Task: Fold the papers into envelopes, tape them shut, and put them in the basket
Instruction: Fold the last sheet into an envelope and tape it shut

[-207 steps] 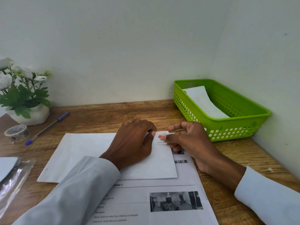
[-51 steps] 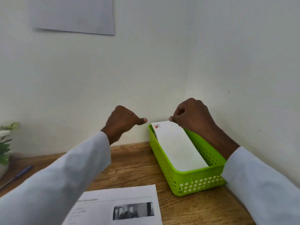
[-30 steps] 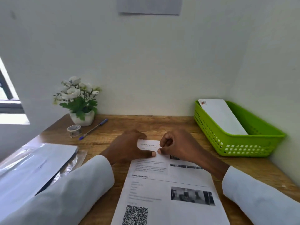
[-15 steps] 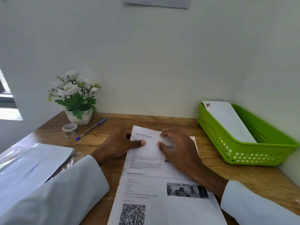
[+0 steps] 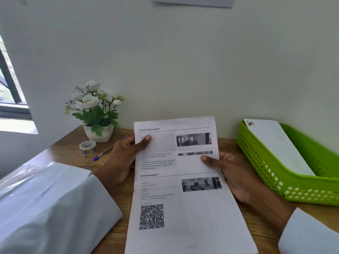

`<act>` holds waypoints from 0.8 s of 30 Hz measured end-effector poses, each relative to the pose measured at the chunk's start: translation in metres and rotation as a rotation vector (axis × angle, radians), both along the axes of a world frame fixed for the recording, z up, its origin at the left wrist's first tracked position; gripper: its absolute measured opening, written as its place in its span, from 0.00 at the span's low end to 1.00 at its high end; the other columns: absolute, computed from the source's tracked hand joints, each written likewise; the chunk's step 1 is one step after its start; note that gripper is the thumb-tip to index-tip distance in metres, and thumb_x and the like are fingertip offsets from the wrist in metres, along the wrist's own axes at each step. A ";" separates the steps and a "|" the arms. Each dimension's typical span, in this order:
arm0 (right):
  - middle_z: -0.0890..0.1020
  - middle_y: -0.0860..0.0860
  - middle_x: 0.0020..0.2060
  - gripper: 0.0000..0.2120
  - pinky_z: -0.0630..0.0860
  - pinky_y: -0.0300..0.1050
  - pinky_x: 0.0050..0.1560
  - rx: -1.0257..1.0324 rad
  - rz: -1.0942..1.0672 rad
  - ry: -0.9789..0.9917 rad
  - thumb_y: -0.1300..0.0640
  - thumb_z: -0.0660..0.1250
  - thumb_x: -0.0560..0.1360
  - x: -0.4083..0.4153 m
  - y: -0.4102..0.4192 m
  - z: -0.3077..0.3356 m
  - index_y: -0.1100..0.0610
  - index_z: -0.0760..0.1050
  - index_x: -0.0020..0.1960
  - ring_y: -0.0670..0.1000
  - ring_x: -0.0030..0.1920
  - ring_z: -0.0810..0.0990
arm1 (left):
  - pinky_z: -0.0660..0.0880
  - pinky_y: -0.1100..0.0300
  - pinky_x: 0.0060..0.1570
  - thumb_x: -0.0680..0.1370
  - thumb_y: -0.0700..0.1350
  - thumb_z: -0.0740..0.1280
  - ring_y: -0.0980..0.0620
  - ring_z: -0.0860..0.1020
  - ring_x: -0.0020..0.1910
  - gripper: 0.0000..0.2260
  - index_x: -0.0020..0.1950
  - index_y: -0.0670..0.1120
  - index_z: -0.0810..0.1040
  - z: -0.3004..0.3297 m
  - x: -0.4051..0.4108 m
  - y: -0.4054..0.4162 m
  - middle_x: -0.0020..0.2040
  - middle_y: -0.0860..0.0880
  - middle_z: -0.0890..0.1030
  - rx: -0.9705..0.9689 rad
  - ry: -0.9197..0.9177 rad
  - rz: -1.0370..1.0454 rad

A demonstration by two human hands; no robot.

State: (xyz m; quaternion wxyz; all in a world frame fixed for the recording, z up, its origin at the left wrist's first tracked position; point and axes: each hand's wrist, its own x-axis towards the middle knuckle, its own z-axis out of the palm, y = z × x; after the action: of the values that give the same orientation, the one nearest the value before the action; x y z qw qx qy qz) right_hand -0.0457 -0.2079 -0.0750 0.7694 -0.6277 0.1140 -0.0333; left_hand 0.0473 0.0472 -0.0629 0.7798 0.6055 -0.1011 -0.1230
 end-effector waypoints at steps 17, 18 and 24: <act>0.85 0.60 0.54 0.14 0.82 0.52 0.52 -0.035 0.046 -0.053 0.64 0.70 0.74 0.004 -0.013 0.001 0.64 0.80 0.59 0.59 0.51 0.85 | 0.81 0.47 0.48 0.73 0.33 0.70 0.39 0.83 0.51 0.15 0.60 0.39 0.79 -0.009 -0.008 -0.009 0.54 0.40 0.84 -0.003 0.029 -0.094; 0.85 0.61 0.53 0.14 0.83 0.50 0.48 -0.018 0.036 -0.053 0.65 0.70 0.73 0.004 -0.013 0.002 0.64 0.80 0.59 0.58 0.48 0.85 | 0.81 0.46 0.49 0.73 0.33 0.69 0.38 0.82 0.52 0.16 0.61 0.39 0.78 -0.008 -0.008 -0.008 0.55 0.40 0.83 -0.010 0.033 -0.116; 0.85 0.63 0.53 0.15 0.82 0.53 0.49 0.047 -0.012 -0.058 0.69 0.67 0.74 0.003 -0.016 0.006 0.64 0.79 0.60 0.58 0.46 0.85 | 0.81 0.46 0.50 0.71 0.30 0.67 0.39 0.82 0.54 0.18 0.61 0.39 0.78 -0.010 -0.005 -0.007 0.56 0.39 0.83 -0.066 0.061 -0.146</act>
State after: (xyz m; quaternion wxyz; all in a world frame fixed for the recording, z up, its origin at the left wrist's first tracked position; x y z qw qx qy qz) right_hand -0.0429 -0.2241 -0.0695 0.7868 -0.6073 0.0960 -0.0535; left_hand 0.0426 0.0402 -0.0729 0.7908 0.5666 -0.1252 -0.1946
